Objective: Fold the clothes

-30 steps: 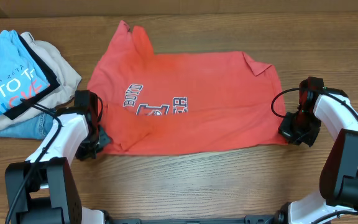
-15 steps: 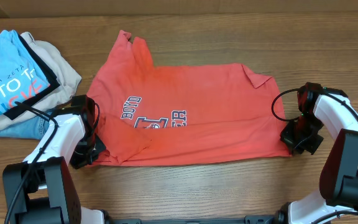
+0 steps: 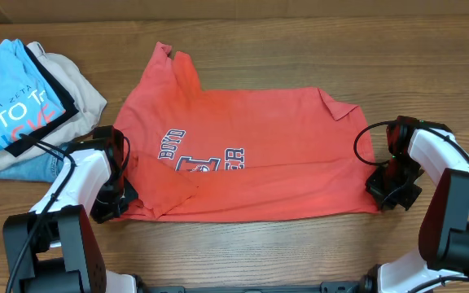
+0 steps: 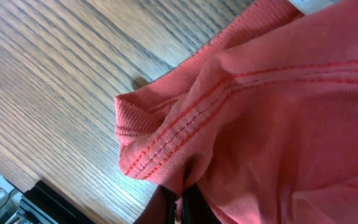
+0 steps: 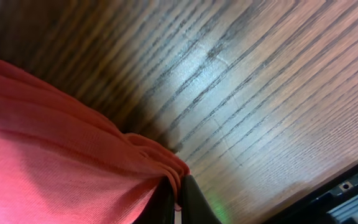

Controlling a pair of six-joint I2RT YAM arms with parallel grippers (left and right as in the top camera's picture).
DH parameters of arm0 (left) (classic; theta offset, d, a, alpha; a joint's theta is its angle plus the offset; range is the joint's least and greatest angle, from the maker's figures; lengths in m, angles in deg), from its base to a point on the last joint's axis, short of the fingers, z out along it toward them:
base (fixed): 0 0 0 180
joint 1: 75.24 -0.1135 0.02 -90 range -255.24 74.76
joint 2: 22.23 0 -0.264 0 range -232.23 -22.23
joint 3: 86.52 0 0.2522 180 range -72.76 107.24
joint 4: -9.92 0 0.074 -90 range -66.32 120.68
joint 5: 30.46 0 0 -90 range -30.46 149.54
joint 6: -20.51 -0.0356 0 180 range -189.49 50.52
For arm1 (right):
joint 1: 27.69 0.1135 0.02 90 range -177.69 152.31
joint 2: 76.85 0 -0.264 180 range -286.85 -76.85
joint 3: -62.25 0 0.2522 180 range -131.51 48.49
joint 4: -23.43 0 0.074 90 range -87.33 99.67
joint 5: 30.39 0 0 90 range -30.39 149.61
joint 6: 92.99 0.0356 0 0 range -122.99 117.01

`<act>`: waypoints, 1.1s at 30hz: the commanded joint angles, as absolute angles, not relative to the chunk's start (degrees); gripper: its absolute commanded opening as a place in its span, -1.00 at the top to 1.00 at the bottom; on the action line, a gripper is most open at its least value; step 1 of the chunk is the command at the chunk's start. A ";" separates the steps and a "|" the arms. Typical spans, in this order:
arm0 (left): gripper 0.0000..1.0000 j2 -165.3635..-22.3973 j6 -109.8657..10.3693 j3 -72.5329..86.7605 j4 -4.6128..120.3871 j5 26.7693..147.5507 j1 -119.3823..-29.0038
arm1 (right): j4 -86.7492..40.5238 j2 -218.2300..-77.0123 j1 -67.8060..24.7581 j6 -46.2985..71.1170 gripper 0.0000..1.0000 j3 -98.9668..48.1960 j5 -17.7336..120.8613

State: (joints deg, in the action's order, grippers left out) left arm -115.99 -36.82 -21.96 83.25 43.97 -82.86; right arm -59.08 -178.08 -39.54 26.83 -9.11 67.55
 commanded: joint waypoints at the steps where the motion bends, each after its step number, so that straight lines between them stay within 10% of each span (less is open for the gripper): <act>1: 0.92 -114.50 -38.26 -21.69 83.03 44.98 -83.38 | -58.34 -172.92 -39.46 28.80 0.92 -8.79 70.00; 11: -0.41 -104.45 -39.31 -20.73 83.41 46.11 -83.38 | -58.42 -166.84 -39.46 28.54 0.62 -8.94 69.89; 25: -0.51 -95.33 -52.91 -10.52 82.55 57.19 -83.36 | -59.03 -165.51 -39.15 19.69 0.44 -17.86 62.28; 33: -0.61 -102.15 -61.39 5.82 79.10 66.29 -83.36 | -58.99 -165.45 -35.89 7.73 -0.44 -33.09 53.28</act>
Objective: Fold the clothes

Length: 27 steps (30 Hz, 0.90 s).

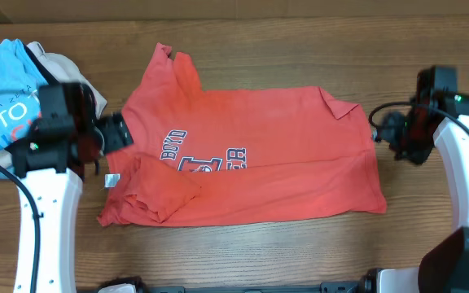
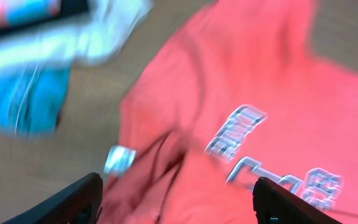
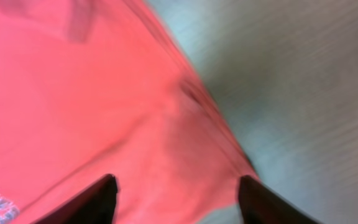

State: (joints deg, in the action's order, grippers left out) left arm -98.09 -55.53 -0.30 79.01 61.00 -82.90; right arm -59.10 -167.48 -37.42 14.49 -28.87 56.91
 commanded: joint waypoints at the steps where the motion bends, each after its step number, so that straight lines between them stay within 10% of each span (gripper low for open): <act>1: -0.61 -104.21 -62.50 8.01 79.16 67.23 -83.36 | -58.73 -165.47 -35.22 6.51 -0.50 -34.14 53.28; 27: -0.38 -154.19 -67.77 31.94 42.38 81.54 -81.39 | -55.58 -165.80 -30.30 1.52 -0.58 -32.43 53.67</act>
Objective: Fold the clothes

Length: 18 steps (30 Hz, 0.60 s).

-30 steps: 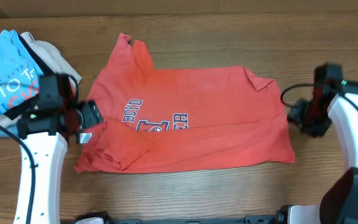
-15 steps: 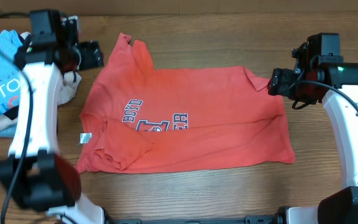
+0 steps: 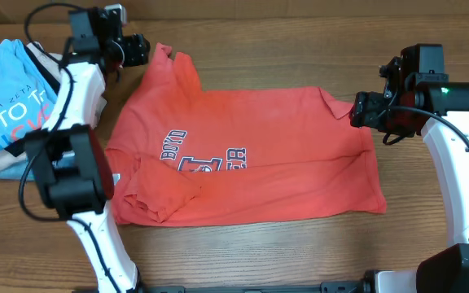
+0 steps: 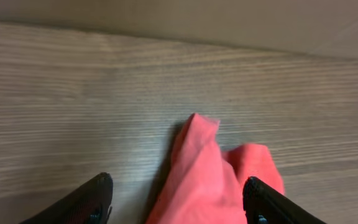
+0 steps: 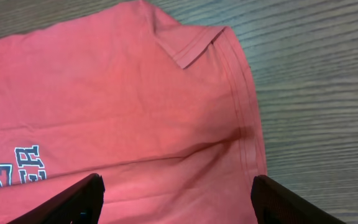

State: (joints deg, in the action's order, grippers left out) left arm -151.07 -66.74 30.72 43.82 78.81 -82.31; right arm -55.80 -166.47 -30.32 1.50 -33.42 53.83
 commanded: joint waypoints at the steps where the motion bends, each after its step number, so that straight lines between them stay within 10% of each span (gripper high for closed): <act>1: -0.37 -155.18 -67.77 31.94 41.48 81.67 -81.26 | -55.62 -165.80 -30.32 1.50 -0.58 -32.35 53.67; 9: -0.29 -158.65 -67.81 31.94 38.07 81.54 -80.46 | -55.52 -165.80 -30.32 1.52 -0.56 -32.32 53.67; 18: 0.35 -159.77 -68.12 31.92 42.88 81.43 -80.46 | -55.52 -165.80 -30.32 1.48 -0.54 -32.32 53.72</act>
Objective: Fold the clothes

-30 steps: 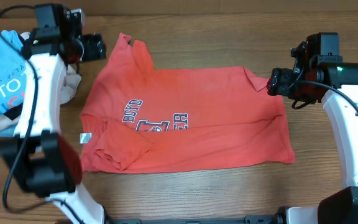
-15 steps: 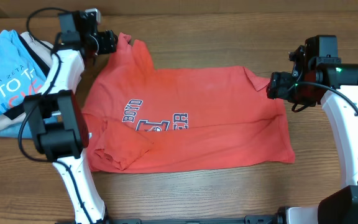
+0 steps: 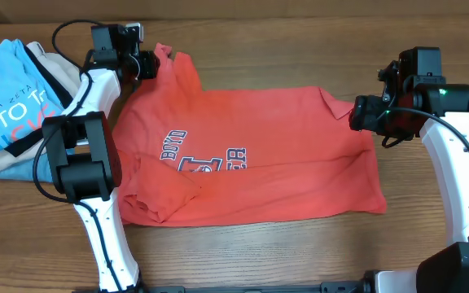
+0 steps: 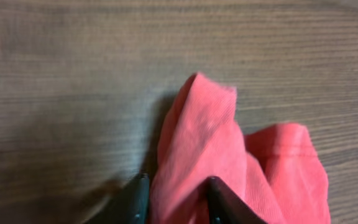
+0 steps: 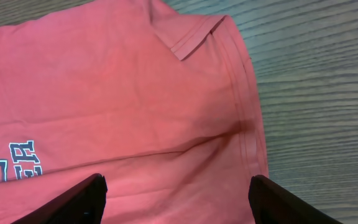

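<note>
A red T-shirt [image 3: 251, 155] with a printed chest lies spread on the wooden table, its bottom-left corner rumpled. My left gripper [image 3: 141, 63] is at the shirt's far left sleeve. In the left wrist view that gripper [image 4: 176, 196] is open, and its jaws stand narrowly either side of the bunched sleeve tip [image 4: 201, 124]. My right gripper [image 3: 363, 114] hovers over the shirt's right edge. In the right wrist view it [image 5: 176, 199] is wide open above flat red cloth, with the folded-over right sleeve [image 5: 194, 37] ahead of it.
A pile of other clothes sits at the far left: a light blue printed T-shirt [image 3: 10, 106] and a beige garment [image 3: 76, 85]. Bare wood table [image 3: 316, 41] surrounds the shirt.
My left gripper has come closer to the sleeve tip and its jaws have narrowed around it. The right gripper has barely shifted and stays wide open.
Both grippers were shut on the shirt's front corners near the table's front edge. Then both were open and off the cloth, further back. Then the left was open at the far left sleeve and the right over the right sleeve. Now the left straddles the sleeve tip.
</note>
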Controlling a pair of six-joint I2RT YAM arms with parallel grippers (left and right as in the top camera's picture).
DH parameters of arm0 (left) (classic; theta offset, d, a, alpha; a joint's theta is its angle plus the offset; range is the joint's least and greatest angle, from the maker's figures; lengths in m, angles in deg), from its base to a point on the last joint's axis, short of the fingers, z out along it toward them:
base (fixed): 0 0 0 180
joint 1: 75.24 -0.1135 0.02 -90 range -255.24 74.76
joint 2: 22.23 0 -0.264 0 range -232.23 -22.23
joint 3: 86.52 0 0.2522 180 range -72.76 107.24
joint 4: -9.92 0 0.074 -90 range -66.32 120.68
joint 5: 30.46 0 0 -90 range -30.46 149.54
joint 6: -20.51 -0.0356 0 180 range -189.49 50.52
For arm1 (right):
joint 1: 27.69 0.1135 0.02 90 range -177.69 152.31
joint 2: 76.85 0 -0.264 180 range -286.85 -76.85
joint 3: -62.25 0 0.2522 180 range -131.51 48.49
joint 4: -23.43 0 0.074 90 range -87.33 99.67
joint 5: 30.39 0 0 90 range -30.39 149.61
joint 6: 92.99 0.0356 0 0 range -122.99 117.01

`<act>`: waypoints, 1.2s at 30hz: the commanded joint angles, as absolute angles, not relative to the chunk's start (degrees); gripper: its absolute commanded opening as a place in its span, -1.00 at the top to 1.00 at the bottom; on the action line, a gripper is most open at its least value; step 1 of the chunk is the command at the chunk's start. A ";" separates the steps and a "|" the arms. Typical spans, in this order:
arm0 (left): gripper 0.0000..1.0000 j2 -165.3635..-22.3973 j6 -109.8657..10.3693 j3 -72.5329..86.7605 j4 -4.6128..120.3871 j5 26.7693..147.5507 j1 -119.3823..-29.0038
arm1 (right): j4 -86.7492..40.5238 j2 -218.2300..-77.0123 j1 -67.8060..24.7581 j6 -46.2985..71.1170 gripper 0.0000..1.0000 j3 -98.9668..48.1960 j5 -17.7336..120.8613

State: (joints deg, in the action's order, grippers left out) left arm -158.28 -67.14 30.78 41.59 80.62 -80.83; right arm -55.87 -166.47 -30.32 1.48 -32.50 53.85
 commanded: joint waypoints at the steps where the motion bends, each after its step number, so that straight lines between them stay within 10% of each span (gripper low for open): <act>1: 0.32 -159.90 -68.34 31.88 43.69 81.41 -80.43 | -55.52 -165.80 -30.32 1.50 -0.54 -32.32 53.72; 17: 0.87 -158.92 -62.04 33.28 46.40 88.38 -81.94 | -46.95 -170.30 -30.30 1.46 -0.29 -32.32 53.59; 36: 0.86 -157.30 -60.45 33.43 53.92 86.35 -83.25 | -33.13 -191.04 -26.39 -4.97 -0.22 -32.32 57.52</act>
